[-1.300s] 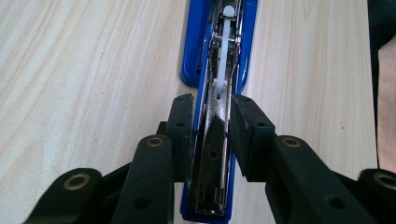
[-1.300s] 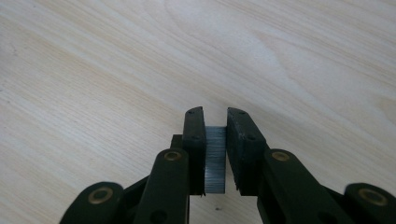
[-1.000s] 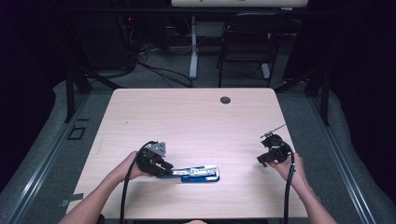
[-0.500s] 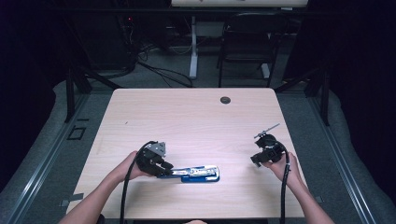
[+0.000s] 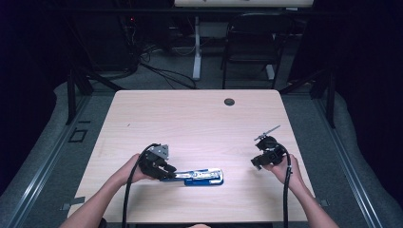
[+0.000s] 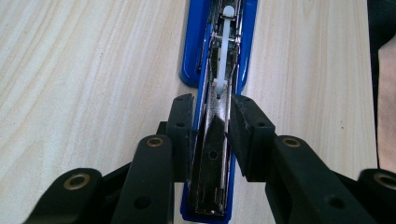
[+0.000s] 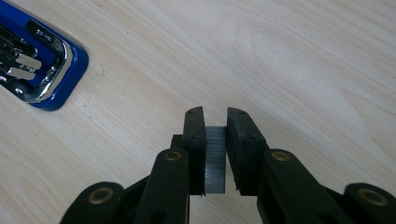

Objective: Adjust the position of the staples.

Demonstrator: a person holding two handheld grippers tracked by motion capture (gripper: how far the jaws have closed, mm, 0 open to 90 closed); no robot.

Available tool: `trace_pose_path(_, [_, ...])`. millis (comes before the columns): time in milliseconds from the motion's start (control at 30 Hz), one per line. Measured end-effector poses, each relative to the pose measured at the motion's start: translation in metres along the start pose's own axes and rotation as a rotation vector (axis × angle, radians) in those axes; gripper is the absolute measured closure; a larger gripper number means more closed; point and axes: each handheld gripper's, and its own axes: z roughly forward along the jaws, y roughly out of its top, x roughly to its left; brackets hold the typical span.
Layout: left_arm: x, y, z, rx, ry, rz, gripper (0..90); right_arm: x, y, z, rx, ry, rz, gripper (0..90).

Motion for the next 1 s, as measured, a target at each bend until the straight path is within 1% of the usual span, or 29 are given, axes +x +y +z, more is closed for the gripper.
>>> trace_pose_path(33, [0.000, 0.000, 0.000, 0.000, 0.000, 0.000, 70.6, 0.001, 0.001, 0.001, -0.016, 0.003, 0.002, 78.5])
trace_pose_path(67, [0.000, 0.000, 0.000, 0.000, 0.000, 0.000, 70.6, 0.001, 0.002, 0.001, -0.010, 0.003, -0.008, 78.5])
trace_pose_path(100, [0.000, 0.000, 0.000, 0.000, -0.001, 0.000, 70.6, 0.003, 0.002, 0.002, -0.024, 0.011, -0.001, 78.5])
trace_pose_path(133, [0.000, 0.000, 0.000, -0.001, -0.001, 0.000, 70.6, 0.003, 0.003, 0.002, -0.019, 0.009, -0.007, 78.5])
trace_pose_path(167, [0.000, 0.000, 0.000, -0.001, -0.001, 0.000, 70.7, 0.004, 0.004, 0.002, -0.007, 0.017, -0.009, 78.5])
trace_pose_path(200, [0.000, 0.000, 0.000, -0.001, -0.001, 0.000, 70.6, 0.005, 0.004, 0.003, -0.015, 0.012, -0.010, 78.5])
trace_pose_path(300, [0.000, 0.000, 0.000, -0.001, -0.003, 0.000, 70.7, 0.007, 0.007, 0.003, -0.006, 0.013, -0.029, 78.5])
trace_pose_path(367, [0.000, 0.000, 0.000, -0.001, -0.003, 0.000, 70.7, 0.010, 0.009, 0.004, -0.015, 0.020, -0.027, 78.5])
trace_pose_path(433, [0.000, 0.000, 0.000, -0.001, -0.001, 0.000, 70.7, 0.013, 0.011, 0.004, -0.014, 0.020, -0.041, 78.5])
trace_pose_path(533, [0.000, 0.000, 0.001, -0.002, -0.003, -0.001, 70.7, 0.017, 0.016, 0.004, -0.013, 0.033, -0.063, 78.6])
trace_pose_path(667, [0.001, 0.000, 0.001, -0.003, -0.004, -0.001, 70.7, 0.023, 0.021, 0.006, -0.025, 0.045, -0.074, 78.5])
trace_pose_path(700, [0.000, 0.001, -0.001, 0.019, 0.017, 0.003, 70.7, 0.024, 0.022, 0.007, -0.035, 0.048, -0.075, 78.6])
trace_pose_path(767, [0.000, 0.001, -0.001, 0.016, 0.012, 0.002, 70.7, 0.026, 0.024, 0.007, -0.031, 0.049, -0.088, 78.6])
trace_pose_path(800, [0.000, 0.001, -0.001, 0.020, 0.015, 0.003, 70.7, 0.027, 0.025, 0.008, -0.034, 0.061, -0.093, 78.6])
trace_pose_path(833, [0.000, 0.001, -0.001, 0.017, 0.012, 0.003, 70.7, 0.028, 0.026, 0.008, -0.037, 0.062, -0.095, 78.6])
trace_pose_path(867, [0.000, 0.001, -0.001, 0.017, 0.012, 0.003, 70.7, 0.029, 0.027, 0.008, -0.031, 0.057, -0.110, 78.6])
trace_pose_path(900, [0.000, 0.001, -0.001, 0.019, 0.014, 0.003, 70.7, 0.030, 0.027, 0.009, -0.051, 0.068, -0.094, 78.6])
trace_pose_path(933, [0.000, 0.001, 0.000, 0.014, 0.009, 0.002, 70.7, 0.031, 0.027, 0.008, -0.045, 0.065, -0.097, 78.5])
trace_pose_path(967, [0.000, 0.001, -0.001, 0.019, 0.015, 0.003, 70.7, 0.031, 0.028, 0.008, -0.045, 0.071, -0.102, 78.6])
trace_pose_path(1000, [0.000, 0.001, -0.001, 0.019, 0.015, 0.003, 70.6, 0.032, 0.029, 0.008, -0.043, 0.066, -0.111, 78.5])
